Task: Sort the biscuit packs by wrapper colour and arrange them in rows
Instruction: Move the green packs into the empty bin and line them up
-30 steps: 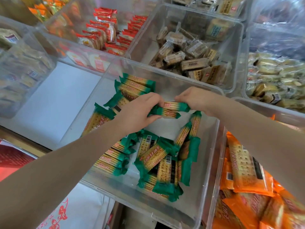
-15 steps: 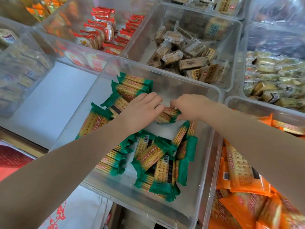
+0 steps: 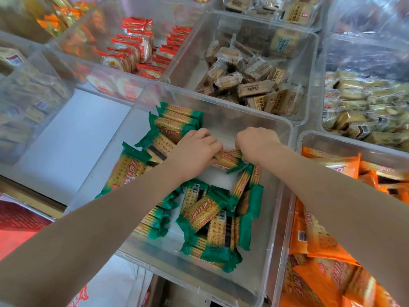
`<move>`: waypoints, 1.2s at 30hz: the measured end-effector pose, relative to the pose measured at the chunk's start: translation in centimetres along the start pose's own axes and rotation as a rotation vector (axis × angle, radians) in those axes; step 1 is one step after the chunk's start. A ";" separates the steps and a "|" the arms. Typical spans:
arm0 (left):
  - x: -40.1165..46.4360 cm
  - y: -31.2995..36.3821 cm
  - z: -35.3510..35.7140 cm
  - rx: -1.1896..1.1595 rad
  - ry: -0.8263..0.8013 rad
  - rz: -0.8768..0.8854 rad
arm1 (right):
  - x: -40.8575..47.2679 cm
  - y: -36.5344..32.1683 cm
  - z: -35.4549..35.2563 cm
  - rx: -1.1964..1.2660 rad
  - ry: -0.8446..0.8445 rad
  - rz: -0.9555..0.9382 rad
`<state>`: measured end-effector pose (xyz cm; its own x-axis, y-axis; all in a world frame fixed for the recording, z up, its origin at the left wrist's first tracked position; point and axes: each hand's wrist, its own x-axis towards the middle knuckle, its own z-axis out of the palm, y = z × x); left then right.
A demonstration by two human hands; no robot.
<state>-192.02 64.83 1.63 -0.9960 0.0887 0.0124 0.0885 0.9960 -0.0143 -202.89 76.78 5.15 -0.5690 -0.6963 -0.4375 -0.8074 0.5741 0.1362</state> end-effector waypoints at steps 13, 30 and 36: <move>0.6 0.7 1.4 0.254 0.048 0.006 | -1.6 0.3 0.0 0.079 -0.247 -0.468; -6.5 3.6 -0.8 -0.051 -0.473 0.065 | -1.2 0.0 0.9 0.005 -0.099 -0.345; -6.5 3.4 -1.3 -0.357 -0.534 -0.185 | -0.3 -1.2 1.3 0.082 -0.083 -0.272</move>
<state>-185.17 67.70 2.83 -0.8572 -0.0113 -0.5149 -0.1769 0.9454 0.2738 -201.51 76.87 3.99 -0.3158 -0.7938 -0.5197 -0.9112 0.4064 -0.0670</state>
